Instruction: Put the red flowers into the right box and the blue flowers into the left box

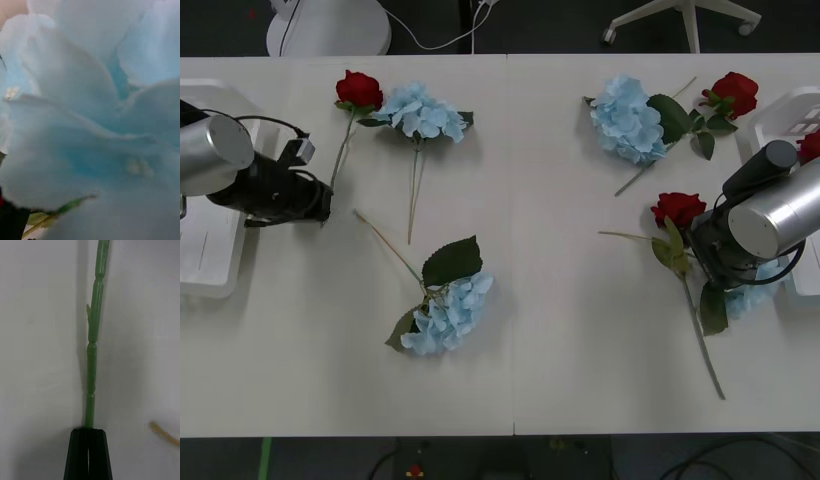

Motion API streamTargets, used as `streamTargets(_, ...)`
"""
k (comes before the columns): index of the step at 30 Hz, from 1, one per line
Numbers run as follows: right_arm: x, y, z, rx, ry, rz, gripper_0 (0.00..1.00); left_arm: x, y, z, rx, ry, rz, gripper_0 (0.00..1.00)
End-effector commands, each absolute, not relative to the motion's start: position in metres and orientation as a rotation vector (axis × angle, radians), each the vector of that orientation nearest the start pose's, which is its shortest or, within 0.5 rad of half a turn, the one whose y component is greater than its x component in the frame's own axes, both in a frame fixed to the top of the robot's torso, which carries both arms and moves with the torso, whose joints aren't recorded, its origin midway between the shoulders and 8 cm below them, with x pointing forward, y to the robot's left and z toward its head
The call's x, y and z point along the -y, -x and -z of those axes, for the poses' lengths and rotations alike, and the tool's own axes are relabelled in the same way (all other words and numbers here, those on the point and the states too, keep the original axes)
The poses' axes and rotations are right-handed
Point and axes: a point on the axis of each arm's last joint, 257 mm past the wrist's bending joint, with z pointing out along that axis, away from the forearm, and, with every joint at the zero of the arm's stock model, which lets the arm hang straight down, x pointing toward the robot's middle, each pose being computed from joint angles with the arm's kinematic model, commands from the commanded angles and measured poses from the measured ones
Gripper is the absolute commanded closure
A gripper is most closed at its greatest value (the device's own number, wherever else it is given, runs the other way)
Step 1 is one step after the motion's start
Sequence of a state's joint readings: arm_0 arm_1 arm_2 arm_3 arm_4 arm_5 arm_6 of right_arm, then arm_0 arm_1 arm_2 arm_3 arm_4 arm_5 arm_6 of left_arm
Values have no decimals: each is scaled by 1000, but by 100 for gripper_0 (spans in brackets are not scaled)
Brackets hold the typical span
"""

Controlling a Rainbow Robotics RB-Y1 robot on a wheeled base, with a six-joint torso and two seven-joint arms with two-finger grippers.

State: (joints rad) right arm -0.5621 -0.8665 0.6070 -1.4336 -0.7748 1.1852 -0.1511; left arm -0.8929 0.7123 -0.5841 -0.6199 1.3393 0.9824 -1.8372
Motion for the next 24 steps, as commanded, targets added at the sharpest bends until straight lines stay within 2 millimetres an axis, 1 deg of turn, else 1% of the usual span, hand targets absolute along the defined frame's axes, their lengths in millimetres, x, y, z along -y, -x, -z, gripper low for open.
streamTargets(1, 329, -496, 337, -2300, -1527, -235, 44, -366, -527, 283, -2791, -205, 388, 100)
streamTargets(2, 329, -496, 337, -2302, -1523, -234, 61, -373, -517, 271, -2819, -233, 389, 100)
streamTargets(3, 329, -496, 338, -2304, -1521, -232, 72, -377, -511, 265, -2832, -244, 390, 100)
streamTargets(4, 331, -495, 337, -2307, -1516, -228, 83, -386, -501, 254, -2856, -261, 389, 100)
streamTargets(5, 331, -496, 337, -2307, -1512, -227, 89, -392, -490, 248, -2878, -274, 397, 100)
streamTargets(6, 332, -495, 337, -2309, -1509, -223, 92, -395, -485, 245, -2887, -280, 396, 100)
streamTargets(7, 333, -496, 336, -2309, -1505, -224, 98, -401, -473, 244, -2908, -288, 401, 100)
streamTargets(8, 334, -497, 334, -2309, -1505, -227, 100, -409, -462, 242, -2923, -293, 399, 100)
streamTargets(10, 335, -498, 331, -2309, -1502, -230, 100, -416, -449, 241, -2943, -294, 407, 100)
streamTargets(12, 338, -501, 324, -2318, -1489, -245, 100, -422, -434, 236, -2959, -298, 421, 100)
streamTargets(13, 339, -501, 323, -2326, -1482, -247, 100, -424, -432, 236, -2963, -302, 419, 100)
streamTargets(14, 341, -502, 316, -2339, -1472, -259, 100, -423, -430, 232, -2962, -307, 424, 99)
streamTargets(15, 342, -502, 312, -2345, -1467, -265, 100, -423, -432, 230, -2954, -309, 429, 83)
streamTargets(16, 345, -503, 306, -2362, -1445, -265, 100, -421, -435, 228, -2939, -308, 436, 43)
streamTargets(17, 348, -503, 300, -2378, -1426, -259, 100, -417, -440, 226, -2915, -305, 449, 18)
streamTargets(18, 352, -503, 296, -2395, -1400, -249, 100, -413, -448, 225, -2885, -305, 457, 3)
streamTargets(19, 353, -503, 293, -2405, -1383, -247, 100, -410, -453, 225, -2866, -305, 463, 0)
streamTargets(23, 362, -507, 279, -2468, -1232, -223, 100, -388, -496, 215, -2702, -315, 456, 0)
streamTargets(24, 362, -508, 277, -2480, -1195, -218, 100, -383, -504, 214, -2672, -318, 451, 0)
